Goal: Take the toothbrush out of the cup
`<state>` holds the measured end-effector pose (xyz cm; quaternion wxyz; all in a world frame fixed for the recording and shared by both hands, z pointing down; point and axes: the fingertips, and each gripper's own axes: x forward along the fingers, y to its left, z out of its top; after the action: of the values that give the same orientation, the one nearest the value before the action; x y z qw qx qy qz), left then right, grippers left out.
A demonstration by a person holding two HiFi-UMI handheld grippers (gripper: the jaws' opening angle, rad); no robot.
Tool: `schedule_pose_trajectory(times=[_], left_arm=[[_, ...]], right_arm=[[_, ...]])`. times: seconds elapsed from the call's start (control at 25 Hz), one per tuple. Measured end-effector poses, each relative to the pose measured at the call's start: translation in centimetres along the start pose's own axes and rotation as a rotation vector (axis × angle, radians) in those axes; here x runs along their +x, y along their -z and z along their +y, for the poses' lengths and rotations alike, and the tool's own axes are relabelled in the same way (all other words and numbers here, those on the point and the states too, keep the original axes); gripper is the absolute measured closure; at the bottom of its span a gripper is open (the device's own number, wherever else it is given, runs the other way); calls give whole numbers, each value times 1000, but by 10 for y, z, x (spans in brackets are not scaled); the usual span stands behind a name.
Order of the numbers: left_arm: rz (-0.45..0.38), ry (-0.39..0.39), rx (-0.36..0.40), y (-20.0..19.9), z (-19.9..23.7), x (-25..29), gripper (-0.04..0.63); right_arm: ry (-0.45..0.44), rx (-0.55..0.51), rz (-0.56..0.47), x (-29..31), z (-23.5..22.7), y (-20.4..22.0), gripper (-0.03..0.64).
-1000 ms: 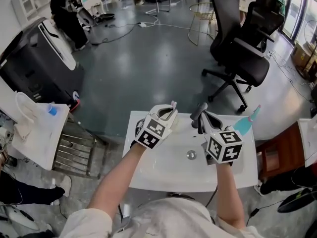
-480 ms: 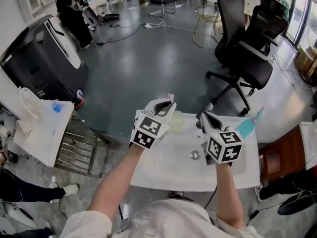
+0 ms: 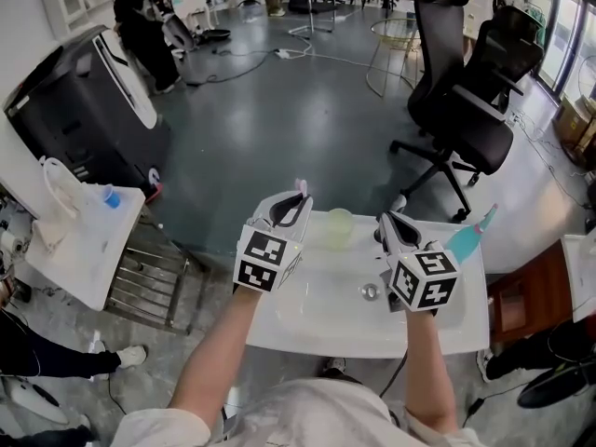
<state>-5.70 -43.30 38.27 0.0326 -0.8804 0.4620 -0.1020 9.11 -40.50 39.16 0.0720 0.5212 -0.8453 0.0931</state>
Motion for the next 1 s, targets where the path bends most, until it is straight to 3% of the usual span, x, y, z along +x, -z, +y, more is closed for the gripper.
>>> schedule_pose_trajectory(times=[0.36,1.0], left_arm=[[23,-65,-75,15,14,-21,571],[46,-76,-136,25,17,-20,571]], right_arm=[[15,-26,-17,-7,3,-5,615],[17,-31,-18,-8,2,-7,615]])
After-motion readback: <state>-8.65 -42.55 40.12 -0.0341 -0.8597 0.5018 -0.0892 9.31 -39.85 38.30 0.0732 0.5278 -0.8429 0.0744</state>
